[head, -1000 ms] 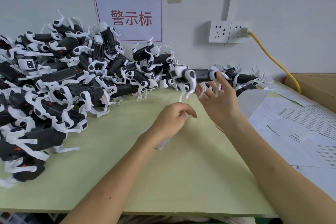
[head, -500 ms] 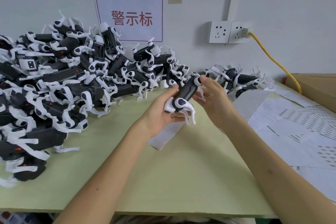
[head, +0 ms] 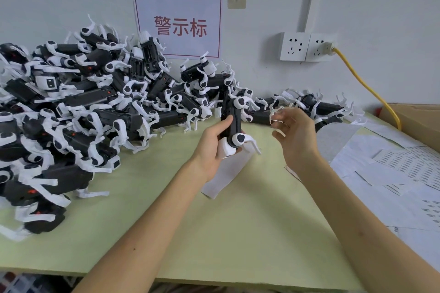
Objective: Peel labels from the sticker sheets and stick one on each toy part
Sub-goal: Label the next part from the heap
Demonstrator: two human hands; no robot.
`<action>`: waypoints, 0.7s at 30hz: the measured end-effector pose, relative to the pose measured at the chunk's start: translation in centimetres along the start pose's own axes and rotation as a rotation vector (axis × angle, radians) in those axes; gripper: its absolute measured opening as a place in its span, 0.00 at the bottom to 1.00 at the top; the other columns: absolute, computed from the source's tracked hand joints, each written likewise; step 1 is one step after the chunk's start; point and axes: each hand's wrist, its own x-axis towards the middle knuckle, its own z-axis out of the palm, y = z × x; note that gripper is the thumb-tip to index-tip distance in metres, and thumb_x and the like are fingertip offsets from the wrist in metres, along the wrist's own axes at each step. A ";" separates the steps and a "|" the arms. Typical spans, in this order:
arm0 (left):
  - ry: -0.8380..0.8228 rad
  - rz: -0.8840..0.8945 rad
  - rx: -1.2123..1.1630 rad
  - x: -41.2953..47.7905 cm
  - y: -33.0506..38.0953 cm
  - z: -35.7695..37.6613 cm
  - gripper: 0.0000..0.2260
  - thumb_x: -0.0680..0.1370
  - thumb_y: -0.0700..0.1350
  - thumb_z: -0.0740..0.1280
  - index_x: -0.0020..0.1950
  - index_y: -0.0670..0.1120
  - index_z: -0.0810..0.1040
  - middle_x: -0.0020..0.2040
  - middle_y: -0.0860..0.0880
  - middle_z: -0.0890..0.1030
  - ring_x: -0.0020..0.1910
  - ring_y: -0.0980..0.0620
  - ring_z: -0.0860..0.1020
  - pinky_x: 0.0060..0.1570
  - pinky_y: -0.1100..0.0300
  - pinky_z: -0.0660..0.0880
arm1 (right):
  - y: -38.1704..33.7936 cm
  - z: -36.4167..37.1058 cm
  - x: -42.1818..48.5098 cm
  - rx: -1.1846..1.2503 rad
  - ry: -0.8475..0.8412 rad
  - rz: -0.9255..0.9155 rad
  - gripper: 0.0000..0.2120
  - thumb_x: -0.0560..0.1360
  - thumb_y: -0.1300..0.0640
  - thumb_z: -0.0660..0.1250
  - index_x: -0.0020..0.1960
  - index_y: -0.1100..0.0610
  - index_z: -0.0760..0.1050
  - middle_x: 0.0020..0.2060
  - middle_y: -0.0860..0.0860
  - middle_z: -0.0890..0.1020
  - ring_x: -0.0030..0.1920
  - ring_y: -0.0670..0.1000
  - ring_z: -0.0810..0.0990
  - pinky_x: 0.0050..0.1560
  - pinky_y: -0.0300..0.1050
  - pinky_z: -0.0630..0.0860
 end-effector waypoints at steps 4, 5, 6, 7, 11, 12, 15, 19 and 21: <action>0.032 0.048 0.074 0.0 -0.1 0.1 0.13 0.85 0.54 0.61 0.49 0.49 0.81 0.41 0.52 0.83 0.39 0.56 0.80 0.47 0.57 0.75 | -0.2 0.8 -0.6 -0.141 -0.216 -0.074 0.02 0.67 0.59 0.64 0.37 0.55 0.74 0.35 0.52 0.80 0.34 0.49 0.75 0.35 0.40 0.71; 0.028 0.059 0.093 0.0 -0.1 0.2 0.13 0.85 0.54 0.61 0.51 0.48 0.81 0.42 0.51 0.82 0.39 0.55 0.80 0.46 0.58 0.75 | -0.1 0.9 -0.7 -0.203 -0.281 -0.084 0.01 0.68 0.58 0.64 0.38 0.55 0.74 0.36 0.52 0.81 0.36 0.49 0.76 0.36 0.41 0.71; 0.022 0.071 0.113 -0.1 -0.1 0.2 0.13 0.85 0.54 0.61 0.54 0.48 0.81 0.43 0.50 0.82 0.40 0.55 0.80 0.45 0.58 0.75 | 0.1 1.0 -0.9 -0.275 -0.325 -0.102 0.01 0.69 0.58 0.64 0.40 0.55 0.74 0.38 0.51 0.82 0.38 0.50 0.77 0.38 0.41 0.71; 0.013 0.082 0.130 -0.2 -0.1 0.3 0.13 0.85 0.54 0.61 0.56 0.47 0.80 0.45 0.49 0.81 0.42 0.54 0.80 0.45 0.59 0.75 | 0.2 1.1 -1.0 -0.349 -0.344 -0.126 0.02 0.71 0.57 0.64 0.41 0.55 0.74 0.39 0.50 0.82 0.40 0.49 0.77 0.39 0.41 0.71; -0.023 0.133 0.167 -0.5 -0.3 0.7 0.12 0.85 0.51 0.61 0.63 0.49 0.80 0.53 0.50 0.85 0.54 0.51 0.82 0.59 0.54 0.74 | 0.6 1.4 -1.4 -0.503 -0.323 -0.205 0.08 0.82 0.62 0.60 0.44 0.56 0.73 0.42 0.49 0.81 0.44 0.49 0.79 0.46 0.45 0.73; -0.027 0.148 0.179 -0.5 -0.4 0.8 0.13 0.86 0.51 0.61 0.65 0.49 0.80 0.56 0.50 0.85 0.57 0.50 0.82 0.63 0.53 0.73 | 0.7 1.4 -1.4 -0.537 -0.326 -0.215 0.08 0.83 0.62 0.59 0.46 0.57 0.72 0.42 0.49 0.80 0.45 0.50 0.80 0.47 0.46 0.73; -0.050 0.183 0.208 -0.6 -0.4 0.9 0.14 0.86 0.48 0.59 0.68 0.47 0.78 0.62 0.49 0.84 0.63 0.51 0.81 0.67 0.54 0.74 | 0.9 1.5 -1.4 -0.573 -0.365 -0.228 0.07 0.84 0.61 0.59 0.48 0.58 0.72 0.42 0.48 0.79 0.45 0.50 0.81 0.44 0.40 0.76; -0.051 0.209 0.243 -0.5 -0.5 1.0 0.12 0.86 0.47 0.60 0.67 0.51 0.78 0.63 0.52 0.84 0.62 0.56 0.81 0.64 0.57 0.75 | 1.0 1.6 -1.5 -0.595 -0.369 -0.258 0.08 0.85 0.60 0.59 0.47 0.57 0.72 0.41 0.47 0.78 0.43 0.49 0.81 0.42 0.36 0.77; -0.041 0.225 0.269 -0.4 -0.6 1.0 0.12 0.86 0.47 0.60 0.68 0.51 0.77 0.63 0.53 0.84 0.63 0.56 0.81 0.67 0.55 0.74 | 0.9 1.7 -1.4 -0.593 -0.361 -0.265 0.08 0.85 0.60 0.60 0.47 0.56 0.72 0.42 0.48 0.78 0.43 0.49 0.81 0.43 0.37 0.77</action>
